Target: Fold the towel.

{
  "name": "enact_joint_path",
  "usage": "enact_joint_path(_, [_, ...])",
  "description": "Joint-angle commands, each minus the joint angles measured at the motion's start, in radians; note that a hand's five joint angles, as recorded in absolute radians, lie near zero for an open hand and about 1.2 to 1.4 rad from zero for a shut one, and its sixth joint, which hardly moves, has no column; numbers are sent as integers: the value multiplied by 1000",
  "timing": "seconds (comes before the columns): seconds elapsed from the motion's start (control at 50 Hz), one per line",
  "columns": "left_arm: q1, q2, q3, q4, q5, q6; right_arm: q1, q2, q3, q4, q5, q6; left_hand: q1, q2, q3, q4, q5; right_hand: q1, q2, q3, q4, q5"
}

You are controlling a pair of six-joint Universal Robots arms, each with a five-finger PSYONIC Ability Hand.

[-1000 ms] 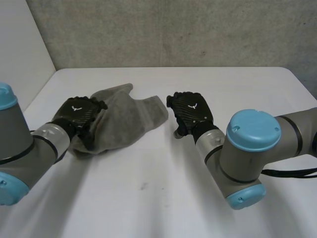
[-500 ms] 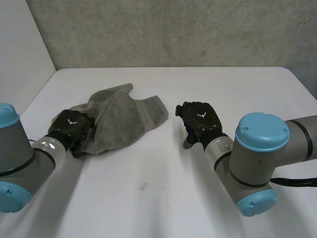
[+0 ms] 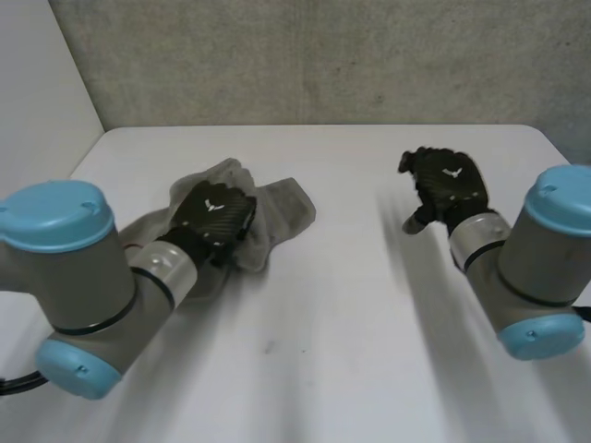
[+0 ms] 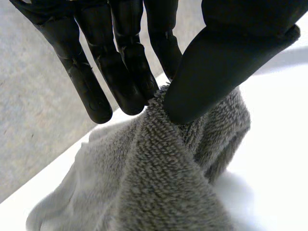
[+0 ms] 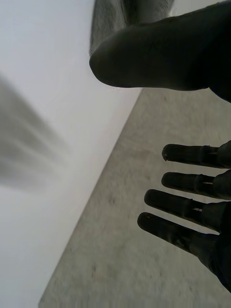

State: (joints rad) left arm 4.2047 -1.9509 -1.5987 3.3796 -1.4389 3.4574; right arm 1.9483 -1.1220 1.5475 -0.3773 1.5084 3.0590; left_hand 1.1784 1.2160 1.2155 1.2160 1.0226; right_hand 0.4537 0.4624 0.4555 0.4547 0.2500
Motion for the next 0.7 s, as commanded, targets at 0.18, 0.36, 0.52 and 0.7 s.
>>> enact_joint_path(0.18, [-302, -215, 376, -83, -159, -40, -104, -61, -10, 2, -43, 4, 218, 180, 181, 180, 199, -16, -25, -18, -17, 13])
enact_joint_path(0.36, [-411, -367, 485, -115, -192, -43, -126, -71, -6, 3, -45, 3, 218, 180, 181, 180, 199, -16, -25, -18, -17, 13])
enact_joint_path(0.52, [-423, -301, 427, -172, -201, -46, -129, -70, -15, 5, -48, 3, -680, -718, -717, -718, -699, -25, -34, -27, -26, 4])
enact_joint_path(0.7, [-247, -73, 238, -177, -247, -40, -118, -39, -73, 142, -161, -9, -798, -835, -835, -835, -816, -19, -28, -21, -20, 10])
